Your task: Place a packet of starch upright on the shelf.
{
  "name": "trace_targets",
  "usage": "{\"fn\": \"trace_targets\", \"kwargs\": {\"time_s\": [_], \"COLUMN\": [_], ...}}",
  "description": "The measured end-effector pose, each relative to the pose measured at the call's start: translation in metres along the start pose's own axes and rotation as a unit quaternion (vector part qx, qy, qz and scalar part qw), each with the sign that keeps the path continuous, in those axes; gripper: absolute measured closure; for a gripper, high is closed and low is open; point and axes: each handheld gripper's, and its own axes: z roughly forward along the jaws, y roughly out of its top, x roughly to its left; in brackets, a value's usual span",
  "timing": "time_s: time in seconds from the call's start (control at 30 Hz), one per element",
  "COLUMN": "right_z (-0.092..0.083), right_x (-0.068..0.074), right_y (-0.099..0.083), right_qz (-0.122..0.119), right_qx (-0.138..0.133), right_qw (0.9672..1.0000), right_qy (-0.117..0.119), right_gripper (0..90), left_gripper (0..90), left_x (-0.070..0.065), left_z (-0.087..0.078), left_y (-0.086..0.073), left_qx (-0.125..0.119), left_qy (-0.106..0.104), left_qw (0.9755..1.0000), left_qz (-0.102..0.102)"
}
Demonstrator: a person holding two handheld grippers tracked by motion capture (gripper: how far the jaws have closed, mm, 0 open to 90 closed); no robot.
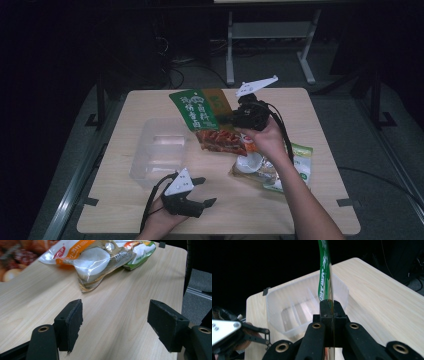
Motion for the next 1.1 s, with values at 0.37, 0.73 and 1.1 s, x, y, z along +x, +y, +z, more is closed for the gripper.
{"fn": "trace_targets", "kwargs": {"time_s": [0.37,0.73,1.1], "right_z": [0.022,0.052,0.097], "right_x": [0.003,0.003,0.007], "right_y": [0.024,0.046,0.065], "right_qz": [-0.008,-0.008,-0.010], "right_qx": [-0.008,-0.007,-0.017], "right_qw": [0.9999,0.9999,0.9997], "right_qy": [0.009,0.011,0.015], "right_gripper": [89.3,89.3,89.3], "left_gripper": [27.9,27.7,27.7], "left_x": [0.001,0.003,0.003], "left_z": [0.000,0.001,0.001], "left_y": [0.000,-0.001,-0.001], "left_qx": [0.002,-0.004,-0.001], "left_qy": [-0.002,0.001,0.001], "left_qw": [1.0000,1.0000,1.0000], "left_qz": [0.004,-0.008,-0.003]}}
